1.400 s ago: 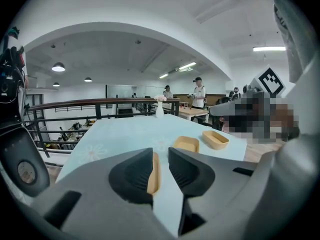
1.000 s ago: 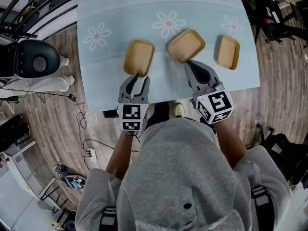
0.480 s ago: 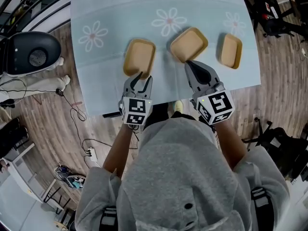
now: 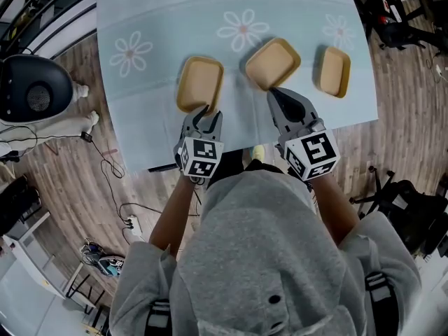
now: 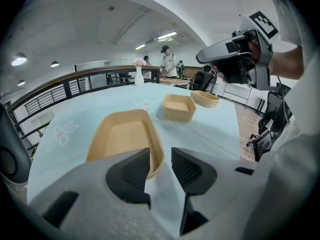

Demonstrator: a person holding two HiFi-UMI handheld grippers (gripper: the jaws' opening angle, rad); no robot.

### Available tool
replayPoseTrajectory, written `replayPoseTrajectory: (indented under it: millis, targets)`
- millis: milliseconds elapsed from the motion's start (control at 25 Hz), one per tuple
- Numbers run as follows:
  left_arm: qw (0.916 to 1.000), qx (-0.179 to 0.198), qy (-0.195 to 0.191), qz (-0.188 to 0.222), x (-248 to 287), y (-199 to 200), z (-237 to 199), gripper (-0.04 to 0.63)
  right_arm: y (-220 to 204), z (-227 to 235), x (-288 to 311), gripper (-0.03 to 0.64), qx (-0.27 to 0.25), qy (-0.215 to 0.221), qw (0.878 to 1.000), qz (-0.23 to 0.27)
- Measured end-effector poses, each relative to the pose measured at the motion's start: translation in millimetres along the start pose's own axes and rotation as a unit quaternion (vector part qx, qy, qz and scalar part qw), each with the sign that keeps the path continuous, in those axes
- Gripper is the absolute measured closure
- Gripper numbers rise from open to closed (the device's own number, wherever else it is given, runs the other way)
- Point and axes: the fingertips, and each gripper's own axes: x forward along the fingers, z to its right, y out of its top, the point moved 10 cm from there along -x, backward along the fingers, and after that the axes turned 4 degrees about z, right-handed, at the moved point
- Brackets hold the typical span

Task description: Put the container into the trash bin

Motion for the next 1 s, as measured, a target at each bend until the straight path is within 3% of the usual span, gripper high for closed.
replayPoseTrajectory:
  millis: [160,360,480,760,1000]
  targets:
    - [0.9999,0.012,0.009,-0.008,3.0,1.9,-4.1,0.459,3.3,0.6,1.8,0.591,-0.001,-0.003,1.000,0.004]
    - [0.9978,0.053,0.030,-0.024,7.3,5.2,-0.4,0.459,2.8,5.7,-4.9,0.591,-0.001,-0.008,1.000,0.006]
    - [0.9966,0.066,0.038,-0.031,8.4,4.5,1.9,0.490,1.2,8.6,-11.4,0.591,0.000,-0.011,1.000,0.007]
    - [0.9968,0.061,0.036,-0.038,10.5,4.9,6.0,0.548,0.0,12.1,-23.8,0.591,-0.003,-0.010,1.000,0.013]
    - [0.9961,0.059,0.057,-0.031,0.5,7.5,10.6,0.558,-0.1,13.7,-35.1,0.591,-0.008,-0.004,1.000,0.018]
